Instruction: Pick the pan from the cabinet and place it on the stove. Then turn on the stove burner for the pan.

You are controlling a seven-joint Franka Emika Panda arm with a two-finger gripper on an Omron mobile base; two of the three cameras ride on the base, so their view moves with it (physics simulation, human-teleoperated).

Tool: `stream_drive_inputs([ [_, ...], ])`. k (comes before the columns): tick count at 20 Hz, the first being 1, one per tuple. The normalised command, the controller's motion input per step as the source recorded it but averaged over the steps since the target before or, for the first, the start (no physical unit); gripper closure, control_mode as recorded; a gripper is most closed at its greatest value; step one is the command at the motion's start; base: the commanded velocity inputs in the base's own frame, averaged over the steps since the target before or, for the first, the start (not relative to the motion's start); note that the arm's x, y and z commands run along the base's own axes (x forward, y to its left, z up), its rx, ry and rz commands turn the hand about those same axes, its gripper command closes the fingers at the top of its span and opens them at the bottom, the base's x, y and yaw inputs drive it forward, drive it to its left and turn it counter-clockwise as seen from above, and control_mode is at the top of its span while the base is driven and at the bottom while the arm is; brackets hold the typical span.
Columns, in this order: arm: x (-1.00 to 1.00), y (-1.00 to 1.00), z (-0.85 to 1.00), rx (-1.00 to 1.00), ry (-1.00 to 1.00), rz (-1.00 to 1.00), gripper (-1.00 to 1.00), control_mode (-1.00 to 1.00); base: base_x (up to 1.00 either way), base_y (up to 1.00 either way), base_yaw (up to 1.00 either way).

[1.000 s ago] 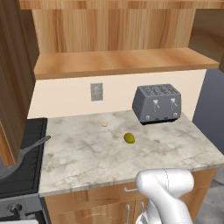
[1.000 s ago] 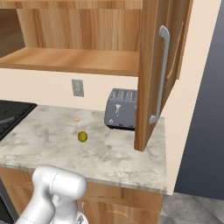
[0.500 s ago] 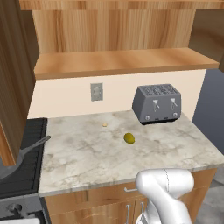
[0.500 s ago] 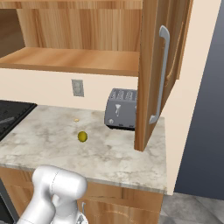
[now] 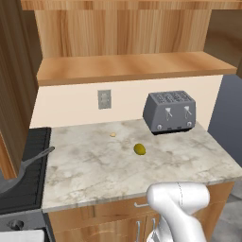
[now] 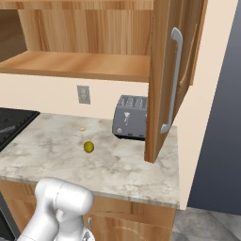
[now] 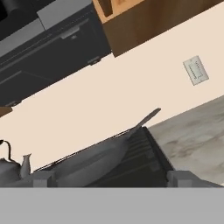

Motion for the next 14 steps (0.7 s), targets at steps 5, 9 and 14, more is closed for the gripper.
stream_drive_inputs([
  [5,0.14,0.02,-0.40,-0.09,0.00,0.00,-1.00,-1.00,0.00,0.00,0.00],
  [9,0.13,0.06,-0.37,-0.09,0.00,0.00,-1.00,-1.00,0.00,0.00,0.00],
  [14,0.17,0.16,-0.23,-0.05,0.00,0.00,-1.00,-1.00,0.00,0.00,0.00],
])
